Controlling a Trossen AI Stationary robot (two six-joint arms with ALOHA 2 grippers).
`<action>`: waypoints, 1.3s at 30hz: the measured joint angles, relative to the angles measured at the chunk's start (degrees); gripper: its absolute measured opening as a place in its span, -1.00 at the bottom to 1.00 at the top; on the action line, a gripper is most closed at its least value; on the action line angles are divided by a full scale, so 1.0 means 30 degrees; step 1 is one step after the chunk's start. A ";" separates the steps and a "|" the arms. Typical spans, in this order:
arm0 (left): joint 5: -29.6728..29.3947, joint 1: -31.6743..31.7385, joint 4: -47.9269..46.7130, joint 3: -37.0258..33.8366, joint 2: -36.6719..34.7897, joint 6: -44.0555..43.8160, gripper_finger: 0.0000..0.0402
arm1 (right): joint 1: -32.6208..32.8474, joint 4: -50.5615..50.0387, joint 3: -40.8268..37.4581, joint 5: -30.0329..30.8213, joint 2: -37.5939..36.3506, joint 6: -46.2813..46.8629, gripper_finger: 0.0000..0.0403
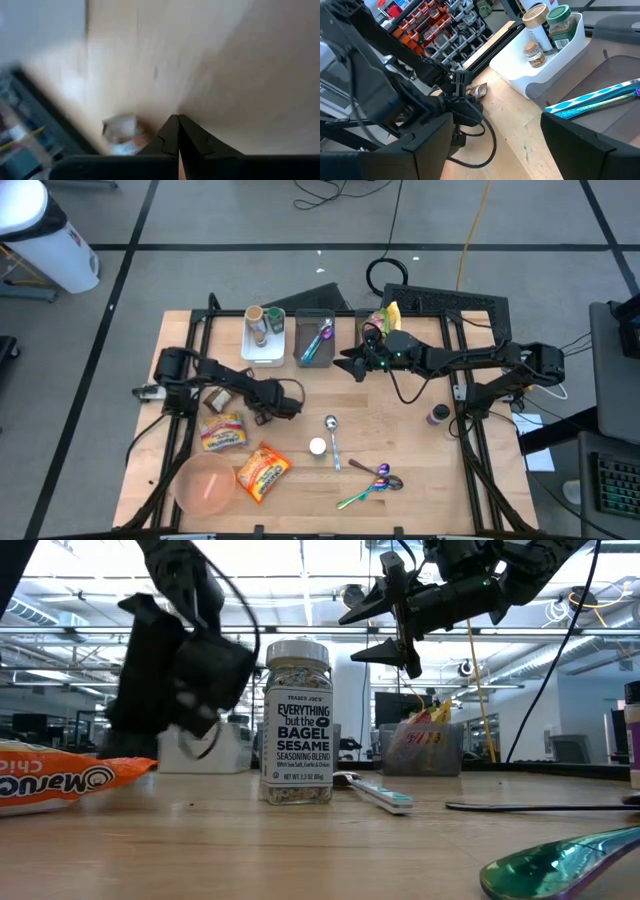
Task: Pick & Place Food Item
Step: Put the orange seasoning bag into the white bin
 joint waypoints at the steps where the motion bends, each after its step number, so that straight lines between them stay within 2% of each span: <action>1: -0.0001 0.0053 0.0185 0.0094 -0.0316 0.0038 -0.99 | -0.0017 -0.0007 0.0000 0.0000 0.0007 -0.0020 0.45; 8: -0.0081 0.0335 0.0035 0.0535 -0.2486 0.0018 -0.99 | -0.0032 -0.0207 0.0000 0.0080 0.0006 -0.0383 0.45; 14: 0.0030 0.0938 -0.2981 0.0507 -0.3764 -0.1695 -0.86 | -0.0032 -0.0342 0.0000 0.0087 0.0004 -0.0453 0.45; 22: 0.1660 0.0520 -0.2288 -0.0243 -0.4312 -0.2447 -0.44 | -0.0032 -0.0326 0.0000 0.0087 0.0005 -0.0669 0.45; 27: 0.1690 0.0038 -0.2512 -0.0821 -0.4216 -0.3915 -0.14 | -0.0032 -0.0423 0.0000 0.0087 0.0005 -0.0883 0.45; 30: 0.1446 -0.0250 -0.2458 -0.1294 -0.4206 -0.4807 -0.04 | -0.0032 -0.0425 0.0000 0.0087 0.0004 -0.0883 0.45; 39: 0.1309 -0.0943 -0.1161 -0.2687 -0.4213 -0.5617 -0.06 | -0.0032 -0.0437 0.0000 0.0080 0.0007 -0.0883 0.45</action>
